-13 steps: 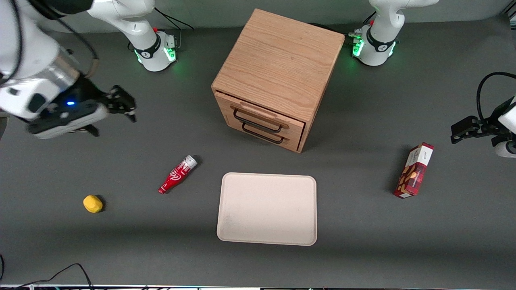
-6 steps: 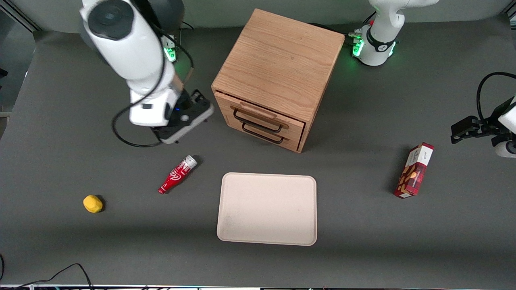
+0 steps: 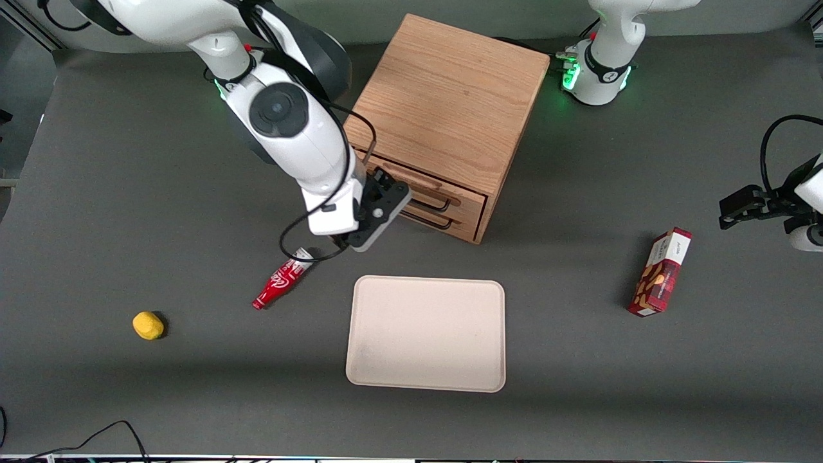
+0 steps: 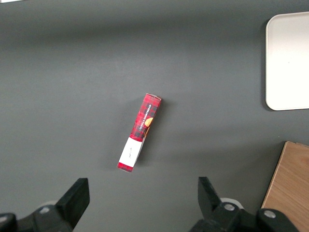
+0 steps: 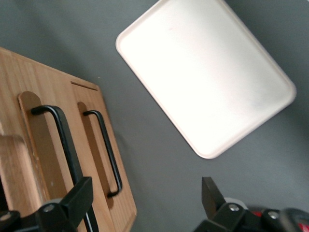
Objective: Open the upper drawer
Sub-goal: 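Hook the right gripper onto the upper drawer's black handle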
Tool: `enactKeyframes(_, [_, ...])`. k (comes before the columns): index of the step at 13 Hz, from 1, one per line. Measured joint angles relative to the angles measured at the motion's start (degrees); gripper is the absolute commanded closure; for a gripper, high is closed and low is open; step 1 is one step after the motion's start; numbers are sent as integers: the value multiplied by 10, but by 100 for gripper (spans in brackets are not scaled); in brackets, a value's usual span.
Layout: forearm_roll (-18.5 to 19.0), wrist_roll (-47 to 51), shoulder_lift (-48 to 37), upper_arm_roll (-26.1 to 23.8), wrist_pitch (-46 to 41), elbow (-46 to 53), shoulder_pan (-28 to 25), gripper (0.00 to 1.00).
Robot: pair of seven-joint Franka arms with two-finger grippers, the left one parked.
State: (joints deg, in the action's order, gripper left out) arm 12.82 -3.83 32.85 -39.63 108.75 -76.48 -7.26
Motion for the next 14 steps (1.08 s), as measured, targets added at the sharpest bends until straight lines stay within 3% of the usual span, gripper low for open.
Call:
enactKeyframes(4, [0,-18,49,-32,5,-4,0,0])
enactKeyframes(14, [0,-33,51,-66,-40,-11,22,0])
